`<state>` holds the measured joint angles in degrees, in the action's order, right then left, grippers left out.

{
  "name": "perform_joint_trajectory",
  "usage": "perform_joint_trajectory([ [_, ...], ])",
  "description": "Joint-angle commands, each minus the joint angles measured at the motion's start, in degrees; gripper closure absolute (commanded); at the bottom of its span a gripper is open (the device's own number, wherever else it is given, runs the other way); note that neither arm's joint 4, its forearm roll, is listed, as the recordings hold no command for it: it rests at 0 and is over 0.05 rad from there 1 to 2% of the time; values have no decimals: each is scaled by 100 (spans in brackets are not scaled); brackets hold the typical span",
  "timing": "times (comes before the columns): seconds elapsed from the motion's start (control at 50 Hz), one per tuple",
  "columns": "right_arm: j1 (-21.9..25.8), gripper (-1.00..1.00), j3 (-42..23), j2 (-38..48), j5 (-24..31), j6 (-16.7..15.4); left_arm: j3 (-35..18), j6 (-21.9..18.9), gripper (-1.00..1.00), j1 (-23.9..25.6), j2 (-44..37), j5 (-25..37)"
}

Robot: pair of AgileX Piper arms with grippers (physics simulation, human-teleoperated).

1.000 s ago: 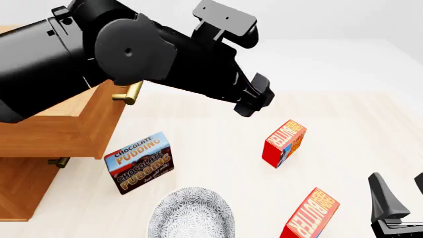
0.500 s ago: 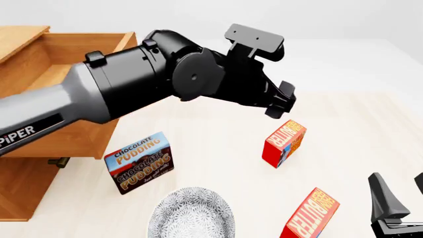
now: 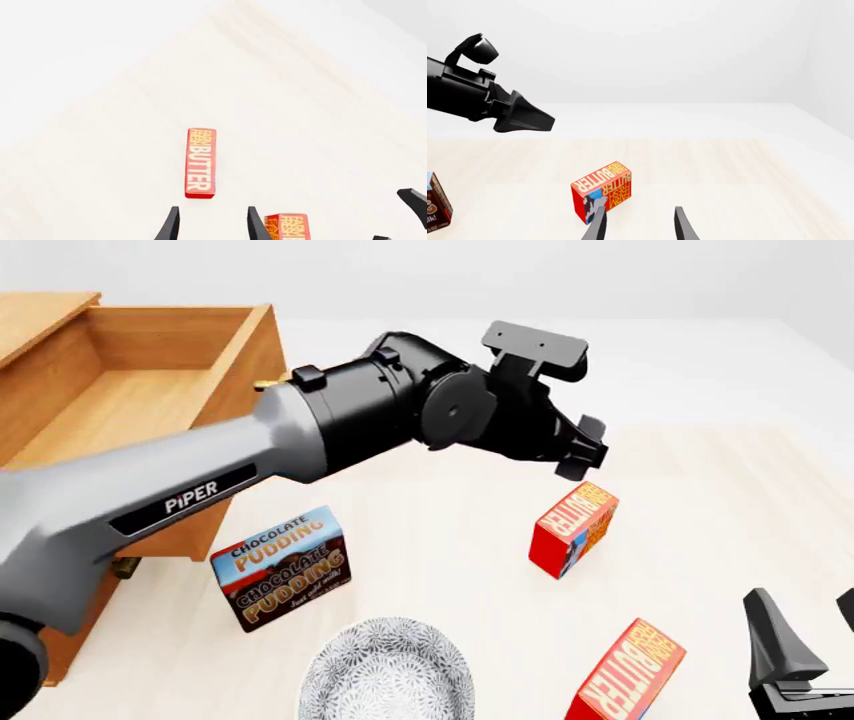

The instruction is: Put the butter at the front in the top drawer of the cabinet and close it.

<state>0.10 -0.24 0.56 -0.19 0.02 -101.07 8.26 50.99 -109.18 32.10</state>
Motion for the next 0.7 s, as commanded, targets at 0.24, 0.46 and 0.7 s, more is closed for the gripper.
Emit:
perform_joint_trajectory([
  [0.24,0,-100,6,-5,-3,-2,-754,64,-100,-235,-846,144],
  [0.46,-1,-100,6,-6,-3,-1,-1106,66,-100,-273,-1259,274],
  [0.7,-2,-100,6,-5,-3,-2,-1418,101,-100,-301,-1711,317],
])
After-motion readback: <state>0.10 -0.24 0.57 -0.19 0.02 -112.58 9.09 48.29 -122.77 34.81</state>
